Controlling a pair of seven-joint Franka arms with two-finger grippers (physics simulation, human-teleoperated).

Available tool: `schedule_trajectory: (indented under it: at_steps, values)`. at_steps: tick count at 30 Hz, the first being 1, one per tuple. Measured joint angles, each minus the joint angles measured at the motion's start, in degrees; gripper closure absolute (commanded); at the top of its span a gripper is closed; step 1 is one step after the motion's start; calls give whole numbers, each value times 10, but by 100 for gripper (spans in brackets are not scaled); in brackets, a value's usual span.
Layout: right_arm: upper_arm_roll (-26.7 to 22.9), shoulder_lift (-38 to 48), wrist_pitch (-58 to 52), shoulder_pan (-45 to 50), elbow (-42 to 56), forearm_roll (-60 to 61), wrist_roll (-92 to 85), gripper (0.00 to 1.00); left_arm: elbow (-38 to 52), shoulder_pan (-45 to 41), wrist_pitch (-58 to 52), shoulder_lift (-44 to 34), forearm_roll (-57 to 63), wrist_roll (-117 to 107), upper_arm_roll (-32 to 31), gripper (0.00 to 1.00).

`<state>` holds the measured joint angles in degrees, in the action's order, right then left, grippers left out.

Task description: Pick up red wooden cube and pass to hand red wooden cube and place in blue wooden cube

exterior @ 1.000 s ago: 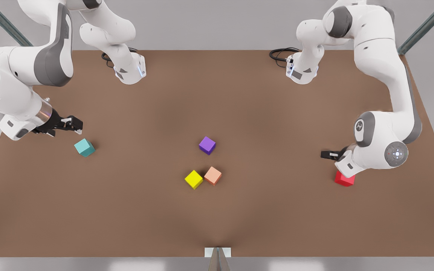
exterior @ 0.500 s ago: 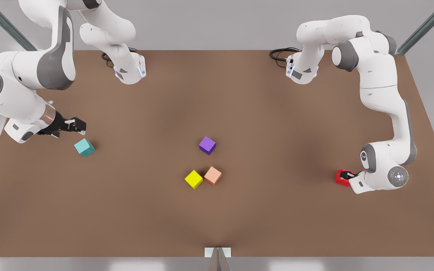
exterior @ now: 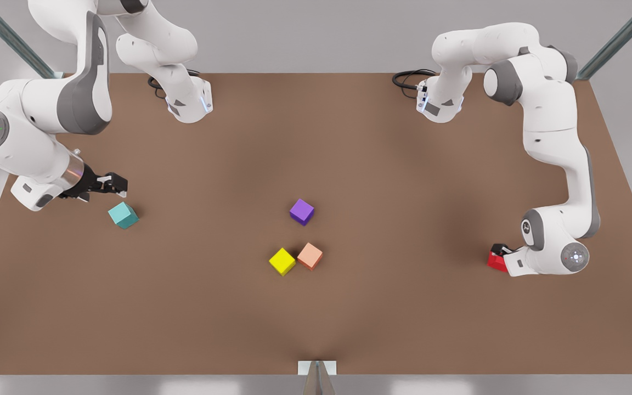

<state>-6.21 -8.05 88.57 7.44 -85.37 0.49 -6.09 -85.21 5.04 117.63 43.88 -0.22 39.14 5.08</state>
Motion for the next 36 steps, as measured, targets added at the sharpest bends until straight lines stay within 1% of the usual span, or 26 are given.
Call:
schedule_trajectory:
  at_steps: [8, 9, 10, 15, 17, 20, 22, 24, 25, 26, 28, 31, 34, 36]
  values:
    - [0, 0, 1, -3, -5, 0, -3, 0, 3, 1, 2, 31, -1, 9, 0, 0]
    - [0, 0, 2, -3, -6, 0, -3, 0, 3, 1, 3, 32, -1, 10, 0, 21]
    - [0, 0, 2, -3, -8, 0, -4, 0, 4, 1, 3, 32, -1, 11, 0, 40]
    - [0, 0, 4, -4, -9, 0, -6, 0, 12, -2, 0, 26, -7, 4, -3, 40]
    - [-2, -37, 4, -9, -5, 39, -24, 0, 64, -6, -47, 26, -58, -17, -14, 40]
    - [-1, -159, -11, -29, 2, 208, -91, 0, 125, -8, -146, 25, -174, -75, -68, 40]
    - [9, -243, -33, -29, 16, 356, -146, 0, 134, -8, -198, 31, -273, -125, -141, 39]
    - [45, -324, -53, -29, 86, 478, -202, 0, 136, -16, -220, 52, -360, -176, -228, 39]
    - [62, -343, -58, -28, 113, 521, -230, 0, 136, -28, -217, 59, -400, -200, -259, 39]
    - [71, -361, -59, -25, 140, 554, -261, 0, 137, -48, -209, 64, -440, -223, -278, 39]
    - [78, -374, -48, -22, 168, 598, -326, 0, 140, -89, -180, 69, -510, -265, -299, 39]
    - [81, -388, -24, -19, 193, 643, -429, 0, 160, -111, -113, 100, -581, -321, -346, 39]
    - [81, -398, -9, -14, 206, 666, -528, 0, 186, -110, -57, 126, -611, -368, -362, 39]
    - [83, -398, -4, -12, 193, 676, -587, 0, 188, -105, -33, 132, -621, -392, -363, 38]
